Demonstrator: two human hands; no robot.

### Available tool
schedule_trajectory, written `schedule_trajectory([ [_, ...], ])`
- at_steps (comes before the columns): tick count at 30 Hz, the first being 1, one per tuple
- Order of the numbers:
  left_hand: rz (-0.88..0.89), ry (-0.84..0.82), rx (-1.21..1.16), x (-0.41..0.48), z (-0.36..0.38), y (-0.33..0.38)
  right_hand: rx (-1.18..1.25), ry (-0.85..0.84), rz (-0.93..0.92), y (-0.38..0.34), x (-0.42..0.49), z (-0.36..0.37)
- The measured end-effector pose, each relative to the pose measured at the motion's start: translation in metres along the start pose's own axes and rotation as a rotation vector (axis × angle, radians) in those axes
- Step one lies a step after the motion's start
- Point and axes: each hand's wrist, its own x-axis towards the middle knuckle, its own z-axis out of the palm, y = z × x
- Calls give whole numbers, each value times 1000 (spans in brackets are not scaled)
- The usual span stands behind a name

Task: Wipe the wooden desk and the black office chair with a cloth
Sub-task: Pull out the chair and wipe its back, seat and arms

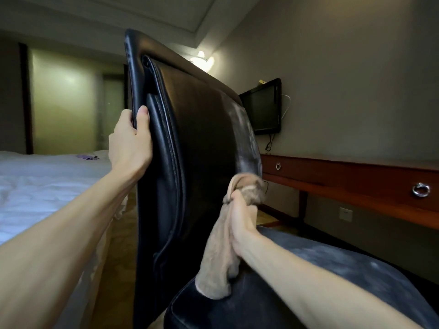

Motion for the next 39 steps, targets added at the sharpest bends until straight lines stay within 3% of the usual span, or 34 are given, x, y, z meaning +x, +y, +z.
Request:
schedule_trajectory([
  [4,-3,2,7,1,0,0,123,26,-57,-19,10,15],
  [7,6,11,-1,2,3,-3,132,56,50,21,15,30],
  [10,13,33,-16,3,5,-7,303,71,157,62,17,30],
  [12,19,38,-11,4,7,-7,450,28,236,72,21,21],
  [15,12,39,-31,4,7,-7,440,1,281,68,29,9],
  [22,14,48,-22,5,4,-6,377,60,208,55,41,19],
  [27,-4,61,-44,0,9,-7,515,107,222,55,32,24],
  [33,-10,29,-13,0,6,-7,604,146,87,8,11,13],
  [39,-7,38,9,0,2,-3,596,46,-20,-24,-16,-4],
])
